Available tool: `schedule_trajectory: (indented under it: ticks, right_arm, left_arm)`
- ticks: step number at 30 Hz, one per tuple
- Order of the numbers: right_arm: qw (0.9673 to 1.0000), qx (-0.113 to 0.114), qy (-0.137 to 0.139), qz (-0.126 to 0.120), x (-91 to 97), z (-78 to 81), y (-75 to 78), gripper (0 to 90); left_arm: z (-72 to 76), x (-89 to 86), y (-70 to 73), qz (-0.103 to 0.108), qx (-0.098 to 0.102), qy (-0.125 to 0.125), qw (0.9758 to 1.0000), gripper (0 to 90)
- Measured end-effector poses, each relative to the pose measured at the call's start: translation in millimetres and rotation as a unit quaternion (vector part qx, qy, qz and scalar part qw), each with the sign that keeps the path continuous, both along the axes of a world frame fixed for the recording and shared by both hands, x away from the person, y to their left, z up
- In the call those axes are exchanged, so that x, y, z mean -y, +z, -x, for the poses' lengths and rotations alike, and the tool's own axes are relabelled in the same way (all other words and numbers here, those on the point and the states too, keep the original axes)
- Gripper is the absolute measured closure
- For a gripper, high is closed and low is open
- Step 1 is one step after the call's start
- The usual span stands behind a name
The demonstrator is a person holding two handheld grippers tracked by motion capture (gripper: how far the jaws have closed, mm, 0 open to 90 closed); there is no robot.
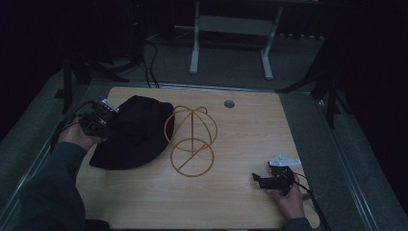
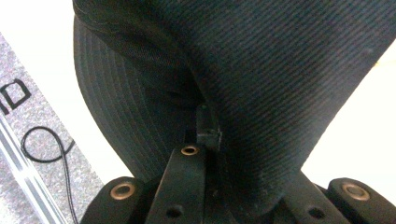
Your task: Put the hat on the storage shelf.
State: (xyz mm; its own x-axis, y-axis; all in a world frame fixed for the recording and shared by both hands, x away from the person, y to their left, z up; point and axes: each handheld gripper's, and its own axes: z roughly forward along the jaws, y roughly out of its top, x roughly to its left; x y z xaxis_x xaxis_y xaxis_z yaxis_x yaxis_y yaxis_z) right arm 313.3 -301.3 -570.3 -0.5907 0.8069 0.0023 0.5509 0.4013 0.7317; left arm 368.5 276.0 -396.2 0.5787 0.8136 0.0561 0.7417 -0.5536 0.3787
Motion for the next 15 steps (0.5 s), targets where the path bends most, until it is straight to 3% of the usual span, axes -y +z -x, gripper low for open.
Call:
schedule_trajectory:
  ticks: [15]
  right_arm:
    - [1.0000, 0.000, 0.000, 0.000, 0.0, 0.0, 0.0, 13.5]
  left_arm:
    - [7.6, -17.7, 19.2, 0.016, 0.024, -0.005, 0.9996, 88.3]
